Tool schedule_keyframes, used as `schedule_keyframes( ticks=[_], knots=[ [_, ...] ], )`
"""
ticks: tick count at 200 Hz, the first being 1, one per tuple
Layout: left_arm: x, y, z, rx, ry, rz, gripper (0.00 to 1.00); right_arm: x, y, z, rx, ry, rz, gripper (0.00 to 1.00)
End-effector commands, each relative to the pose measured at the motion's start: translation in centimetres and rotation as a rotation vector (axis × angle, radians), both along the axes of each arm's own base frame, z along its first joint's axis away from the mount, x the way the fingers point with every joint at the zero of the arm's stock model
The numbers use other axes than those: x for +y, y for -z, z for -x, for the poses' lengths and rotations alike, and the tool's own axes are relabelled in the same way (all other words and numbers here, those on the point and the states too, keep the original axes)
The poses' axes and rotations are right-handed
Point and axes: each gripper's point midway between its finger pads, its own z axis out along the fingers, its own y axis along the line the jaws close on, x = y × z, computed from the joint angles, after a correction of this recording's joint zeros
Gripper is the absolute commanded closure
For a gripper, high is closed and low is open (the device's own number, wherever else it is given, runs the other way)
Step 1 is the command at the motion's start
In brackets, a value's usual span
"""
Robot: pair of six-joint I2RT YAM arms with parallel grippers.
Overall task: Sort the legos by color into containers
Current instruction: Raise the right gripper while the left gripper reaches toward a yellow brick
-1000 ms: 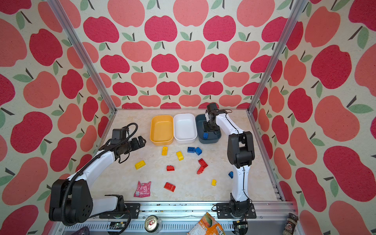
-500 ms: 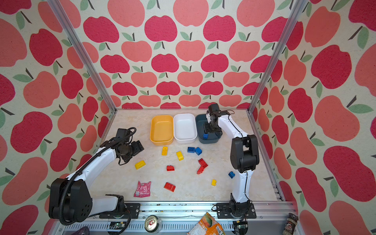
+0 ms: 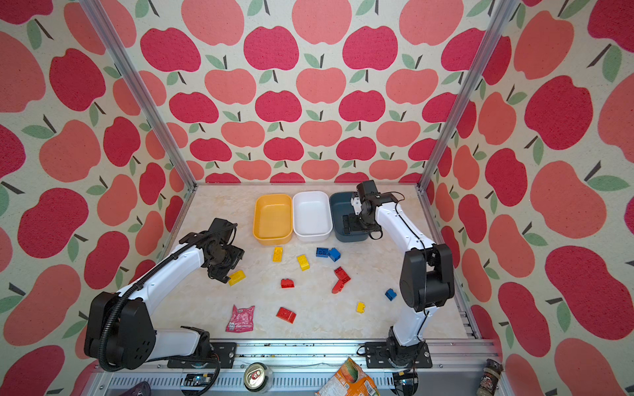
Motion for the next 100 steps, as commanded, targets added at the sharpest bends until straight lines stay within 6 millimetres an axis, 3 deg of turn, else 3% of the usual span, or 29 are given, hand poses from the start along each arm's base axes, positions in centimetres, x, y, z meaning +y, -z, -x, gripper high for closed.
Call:
schedule_keyframes(
  ticks=[1, 61, 100],
  knots=[
    [1.7, -0.1, 1.7, 0.054, -0.287, -0.052, 0.25, 0.1, -0.7, 1.6, 0.021, -0.010, -0.032, 0.04],
    [1.8, 1.3, 2.5, 0.069, -0.513, -0.041, 0.27, 0.0, -1.1, 2.6, 0.024, -0.017, -0.046, 0.04],
    [1.2, 2.6, 1.8, 0.050, -0.551, -0.023, 0.24, -0.2, -1.3, 2.9, 0.022, -0.019, -0.043, 0.03]
  ],
)
